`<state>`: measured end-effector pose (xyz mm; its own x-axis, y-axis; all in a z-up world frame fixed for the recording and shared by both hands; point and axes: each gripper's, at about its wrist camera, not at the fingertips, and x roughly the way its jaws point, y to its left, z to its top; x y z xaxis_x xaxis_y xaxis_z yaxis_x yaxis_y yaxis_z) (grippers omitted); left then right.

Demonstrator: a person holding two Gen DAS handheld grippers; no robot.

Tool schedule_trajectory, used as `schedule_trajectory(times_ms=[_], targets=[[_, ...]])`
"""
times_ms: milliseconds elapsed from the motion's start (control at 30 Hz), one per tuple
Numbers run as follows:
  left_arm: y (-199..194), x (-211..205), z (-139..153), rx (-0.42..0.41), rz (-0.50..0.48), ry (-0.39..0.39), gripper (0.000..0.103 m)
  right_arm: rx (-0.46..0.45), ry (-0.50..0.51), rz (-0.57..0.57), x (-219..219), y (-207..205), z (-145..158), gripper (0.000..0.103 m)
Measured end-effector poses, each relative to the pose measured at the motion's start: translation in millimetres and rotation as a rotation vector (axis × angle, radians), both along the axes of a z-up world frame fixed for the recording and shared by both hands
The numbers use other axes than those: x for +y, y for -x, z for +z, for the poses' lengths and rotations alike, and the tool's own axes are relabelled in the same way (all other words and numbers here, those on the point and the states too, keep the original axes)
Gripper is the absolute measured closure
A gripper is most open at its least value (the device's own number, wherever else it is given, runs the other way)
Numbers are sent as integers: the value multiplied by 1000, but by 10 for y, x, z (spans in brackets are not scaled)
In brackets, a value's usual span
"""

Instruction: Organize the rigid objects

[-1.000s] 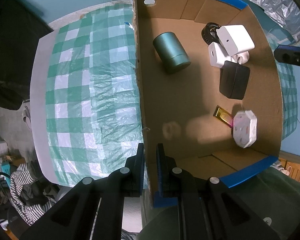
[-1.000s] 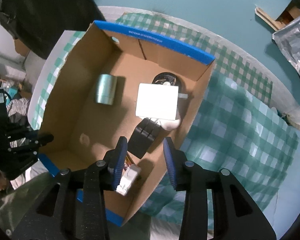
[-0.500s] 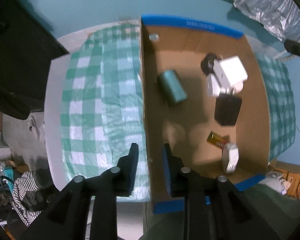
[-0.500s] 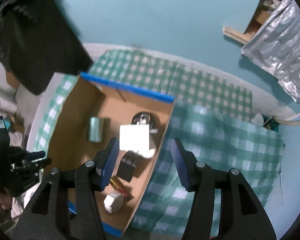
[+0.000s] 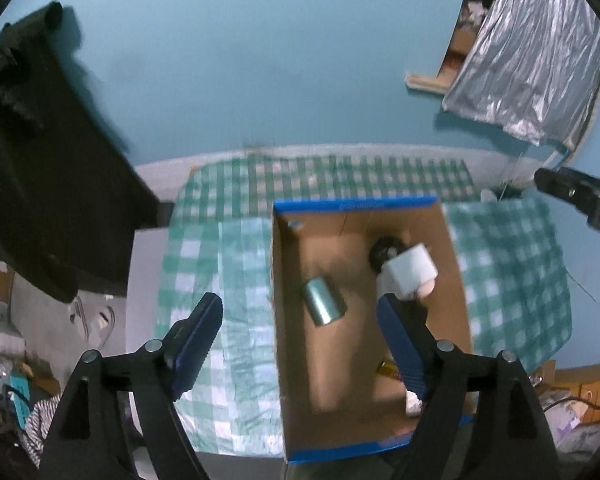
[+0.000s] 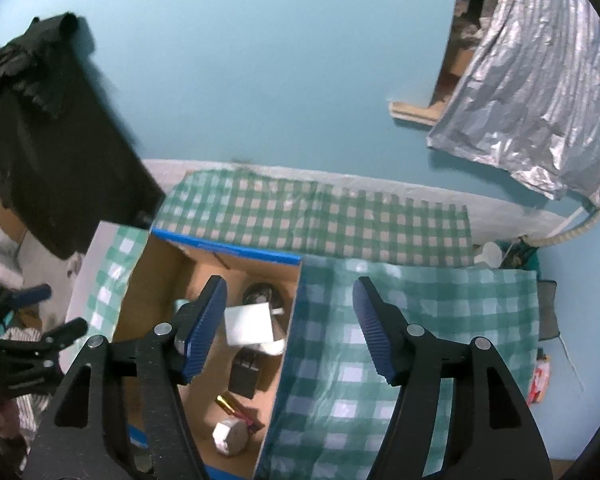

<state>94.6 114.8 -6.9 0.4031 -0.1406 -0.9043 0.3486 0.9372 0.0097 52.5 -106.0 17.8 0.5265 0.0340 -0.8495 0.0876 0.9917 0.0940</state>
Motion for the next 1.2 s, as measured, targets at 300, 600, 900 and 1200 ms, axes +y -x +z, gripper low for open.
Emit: schedule_trajectory(times_ms=[300,600,900,1200], targets=[[134,-137,365,-125,-13,-20,14,-65,31,-47,-119,135,244,34],[244,-175,574,-209,-12,17,10,-131,77,-64,-138,259,427,34],[310,-184,600,-212,-11,-3,8,-135,77,-69,-155,327,447,34],[355,-183,605,-212,-14,-9,8,-129,79,-80,-165,383,439,34]])
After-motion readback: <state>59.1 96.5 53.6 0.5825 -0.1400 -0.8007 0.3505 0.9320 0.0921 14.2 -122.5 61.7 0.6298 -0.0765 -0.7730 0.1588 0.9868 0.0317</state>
